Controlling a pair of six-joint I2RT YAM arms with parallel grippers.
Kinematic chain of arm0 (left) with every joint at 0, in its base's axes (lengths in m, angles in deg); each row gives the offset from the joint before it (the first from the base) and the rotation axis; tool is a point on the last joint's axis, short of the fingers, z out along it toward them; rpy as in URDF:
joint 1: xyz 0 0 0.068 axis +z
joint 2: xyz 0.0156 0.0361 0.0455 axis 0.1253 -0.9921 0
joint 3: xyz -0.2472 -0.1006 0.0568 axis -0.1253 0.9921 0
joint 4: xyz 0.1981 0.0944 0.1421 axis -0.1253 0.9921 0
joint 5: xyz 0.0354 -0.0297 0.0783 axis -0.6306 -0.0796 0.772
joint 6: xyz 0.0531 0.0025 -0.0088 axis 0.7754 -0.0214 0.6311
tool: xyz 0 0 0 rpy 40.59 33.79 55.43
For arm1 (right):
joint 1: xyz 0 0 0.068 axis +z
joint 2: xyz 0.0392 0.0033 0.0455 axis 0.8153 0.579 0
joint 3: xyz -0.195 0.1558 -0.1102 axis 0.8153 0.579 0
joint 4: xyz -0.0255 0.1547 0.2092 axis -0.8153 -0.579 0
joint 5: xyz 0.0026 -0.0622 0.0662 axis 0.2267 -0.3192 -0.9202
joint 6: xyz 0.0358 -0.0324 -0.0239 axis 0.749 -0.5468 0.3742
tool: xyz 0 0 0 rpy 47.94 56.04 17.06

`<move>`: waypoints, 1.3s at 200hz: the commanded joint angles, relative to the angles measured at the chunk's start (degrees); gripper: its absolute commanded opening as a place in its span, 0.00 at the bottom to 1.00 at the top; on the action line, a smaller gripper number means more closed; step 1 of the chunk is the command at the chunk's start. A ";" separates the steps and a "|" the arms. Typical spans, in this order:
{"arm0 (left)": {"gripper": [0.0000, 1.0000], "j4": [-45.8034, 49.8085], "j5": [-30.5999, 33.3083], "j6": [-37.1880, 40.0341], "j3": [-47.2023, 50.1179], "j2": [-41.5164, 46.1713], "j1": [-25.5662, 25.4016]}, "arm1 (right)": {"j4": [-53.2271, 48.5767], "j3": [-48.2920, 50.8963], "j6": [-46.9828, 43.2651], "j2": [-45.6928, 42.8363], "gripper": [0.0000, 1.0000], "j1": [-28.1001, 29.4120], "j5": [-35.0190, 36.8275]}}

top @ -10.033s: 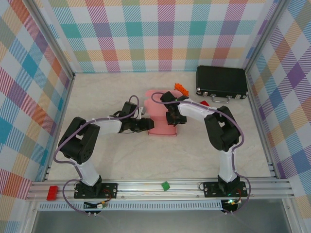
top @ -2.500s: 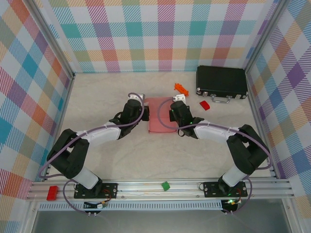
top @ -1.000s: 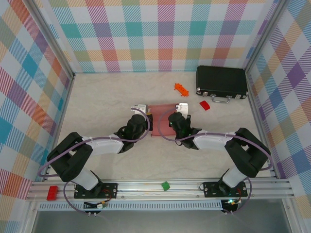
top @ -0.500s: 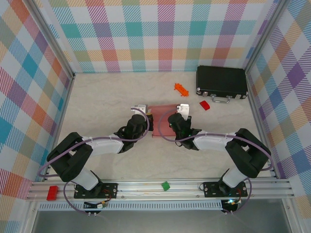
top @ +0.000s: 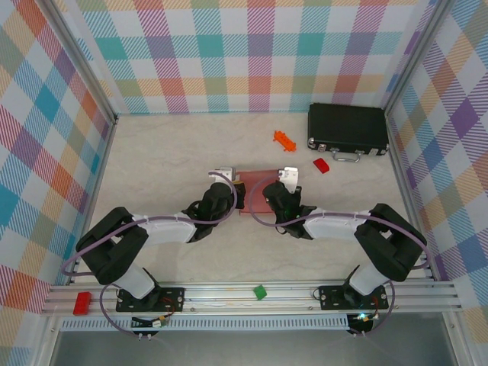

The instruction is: Fold the paper box

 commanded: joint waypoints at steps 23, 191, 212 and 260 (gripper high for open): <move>0.13 -1.75 -0.09 -0.51 1.63 -0.76 -1.47 | -4.00 2.01 2.16 -1.39 0.00 0.84 -0.34; 0.00 -2.91 6.01 5.86 3.95 -0.26 -2.17 | -4.64 0.95 4.16 0.71 0.00 2.24 0.52; 0.00 -3.44 7.43 8.13 3.34 -0.65 -2.19 | -3.34 0.25 3.82 1.62 0.00 2.45 0.56; 0.00 -6.42 9.95 11.96 3.21 -2.25 -2.17 | -2.29 -1.46 3.29 4.08 0.00 2.68 0.52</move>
